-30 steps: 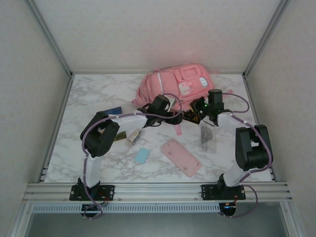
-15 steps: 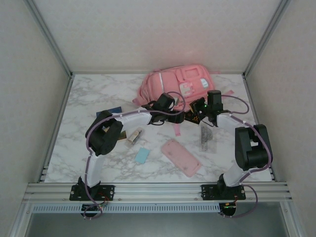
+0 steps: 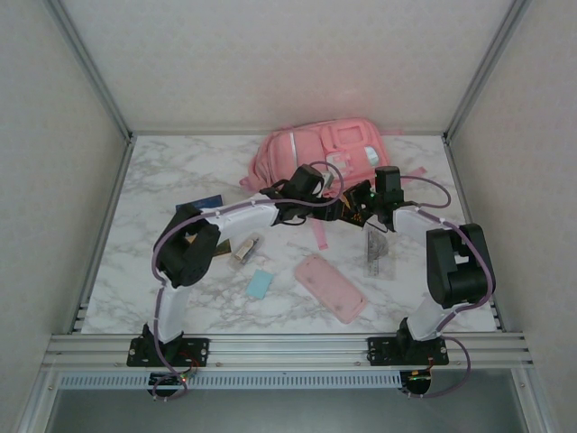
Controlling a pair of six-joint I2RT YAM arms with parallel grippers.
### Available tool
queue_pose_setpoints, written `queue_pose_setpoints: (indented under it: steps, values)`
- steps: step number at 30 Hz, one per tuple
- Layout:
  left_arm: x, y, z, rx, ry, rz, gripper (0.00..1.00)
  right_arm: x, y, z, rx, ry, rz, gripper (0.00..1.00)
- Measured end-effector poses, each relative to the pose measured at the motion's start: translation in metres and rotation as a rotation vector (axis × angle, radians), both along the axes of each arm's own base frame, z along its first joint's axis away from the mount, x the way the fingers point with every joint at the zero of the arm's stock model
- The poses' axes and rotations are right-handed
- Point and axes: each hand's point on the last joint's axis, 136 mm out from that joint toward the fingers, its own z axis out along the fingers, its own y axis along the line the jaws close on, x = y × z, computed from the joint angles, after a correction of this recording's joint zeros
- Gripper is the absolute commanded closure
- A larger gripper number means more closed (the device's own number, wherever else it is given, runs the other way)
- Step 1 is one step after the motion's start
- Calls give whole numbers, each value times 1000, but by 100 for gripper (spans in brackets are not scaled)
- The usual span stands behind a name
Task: Pack books, pencil case, and school supplies into a backpack
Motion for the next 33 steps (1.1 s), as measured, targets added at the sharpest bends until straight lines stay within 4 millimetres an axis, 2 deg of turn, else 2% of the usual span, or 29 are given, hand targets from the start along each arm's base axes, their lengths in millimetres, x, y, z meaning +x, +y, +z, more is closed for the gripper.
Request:
queue_pose_setpoints:
  steps: [5, 24, 33]
  values:
    - [4, -2, -12, 6, -7, 1, 41, 0, 0, 0, 7, 7, -7, 100]
    - [1, 1, -20, -9, -1, 22, 41, 5, 0, 6, 5, 10, -6, 100]
    - [14, -2, -25, -8, -40, 53, 43, 7, 0, 9, 16, 5, -7, 100]
